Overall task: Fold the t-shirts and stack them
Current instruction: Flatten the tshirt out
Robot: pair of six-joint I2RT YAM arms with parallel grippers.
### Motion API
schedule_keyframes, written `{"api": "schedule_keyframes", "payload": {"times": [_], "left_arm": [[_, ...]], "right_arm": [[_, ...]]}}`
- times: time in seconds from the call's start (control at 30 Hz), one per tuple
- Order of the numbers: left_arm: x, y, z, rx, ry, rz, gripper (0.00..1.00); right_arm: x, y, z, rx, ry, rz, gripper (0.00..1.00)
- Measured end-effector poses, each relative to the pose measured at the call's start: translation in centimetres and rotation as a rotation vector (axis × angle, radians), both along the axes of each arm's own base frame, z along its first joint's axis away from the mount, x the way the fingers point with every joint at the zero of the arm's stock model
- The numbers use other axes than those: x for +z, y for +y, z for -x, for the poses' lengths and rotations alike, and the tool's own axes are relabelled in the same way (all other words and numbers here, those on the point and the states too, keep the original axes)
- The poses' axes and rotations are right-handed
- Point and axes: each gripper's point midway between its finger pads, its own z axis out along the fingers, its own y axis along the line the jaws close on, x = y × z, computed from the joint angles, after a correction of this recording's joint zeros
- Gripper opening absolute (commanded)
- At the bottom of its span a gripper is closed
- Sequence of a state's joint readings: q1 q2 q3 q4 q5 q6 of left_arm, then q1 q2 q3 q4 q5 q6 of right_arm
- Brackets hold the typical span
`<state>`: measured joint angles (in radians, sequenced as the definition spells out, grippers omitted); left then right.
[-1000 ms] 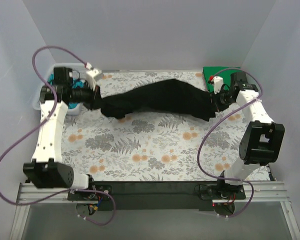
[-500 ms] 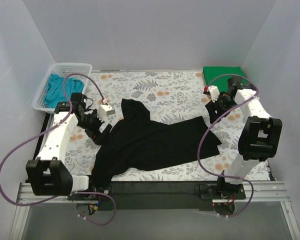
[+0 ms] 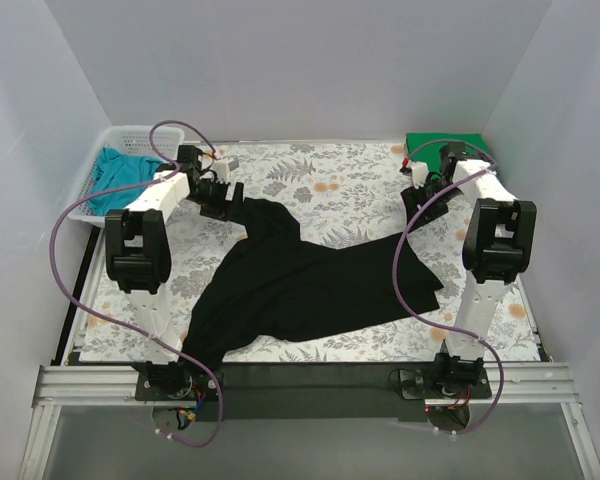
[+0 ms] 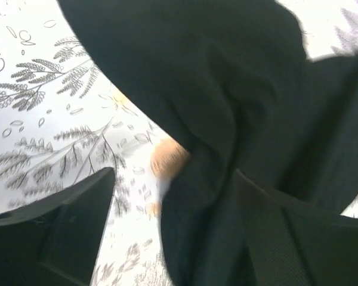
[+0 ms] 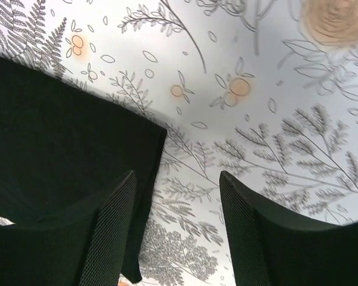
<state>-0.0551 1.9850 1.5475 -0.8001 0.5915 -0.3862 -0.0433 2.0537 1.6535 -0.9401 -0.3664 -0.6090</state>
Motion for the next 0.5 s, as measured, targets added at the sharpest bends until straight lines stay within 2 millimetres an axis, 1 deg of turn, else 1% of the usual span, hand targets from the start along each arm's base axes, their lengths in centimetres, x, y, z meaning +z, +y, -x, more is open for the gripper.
{"api": "schedule_keyframes", "payload": {"times": [0.03, 0.1, 0.17, 0.23, 0.3, 0.33, 0.37, 0.4, 0.43, 0.47, 0.5], "left_arm": [[-0.8, -0.2, -0.3, 0.007, 0.010, -0.007, 0.84], [-2.3, -0.6, -0.6, 0.031, 0.033, -0.037, 0.84], [-2.8, -1.2, -0.9, 0.044, 0.026, -0.064, 0.85], [-2.9, -2.1, -1.5, 0.048, -0.001, -0.085, 0.85], [-3.1, -3.0, -2.0, 0.050, -0.028, -0.110, 0.84], [-3.3, -3.4, -2.4, 0.055, -0.037, -0.122, 0.83], [-3.7, -3.8, -2.6, 0.056, -0.040, -0.130, 0.81], [-4.1, -4.3, -2.9, 0.060, -0.041, -0.138, 0.75], [-4.7, -4.7, -3.2, 0.064, -0.039, -0.144, 0.72], [-5.3, -4.9, -3.6, 0.071, -0.040, -0.157, 0.69], [-5.1, -5.0, -4.0, 0.082, -0.046, -0.156, 0.63]], "right_arm": [[-0.4, 0.2, 0.0, 0.000, 0.011, 0.003, 0.66], [-1.0, 0.9, 0.2, 0.010, 0.029, 0.008, 0.66], [-1.4, 1.5, 0.3, 0.020, 0.042, 0.015, 0.66], [-1.8, 2.1, 0.4, 0.029, 0.053, 0.021, 0.67], [-2.1, 2.6, 0.5, 0.040, 0.059, 0.022, 0.65], [-2.3, 2.9, 0.6, 0.046, 0.063, 0.023, 0.63], [-2.5, 3.1, 0.7, 0.052, 0.065, 0.023, 0.53], [-2.7, 3.2, 0.8, 0.059, 0.066, 0.024, 0.47], [-3.0, 3.3, 1.0, 0.063, 0.073, 0.025, 0.40], [-3.2, 3.4, 1.1, 0.064, 0.080, 0.025, 0.28], [-3.3, 3.3, 1.1, 0.067, 0.082, 0.027, 0.21]]}}
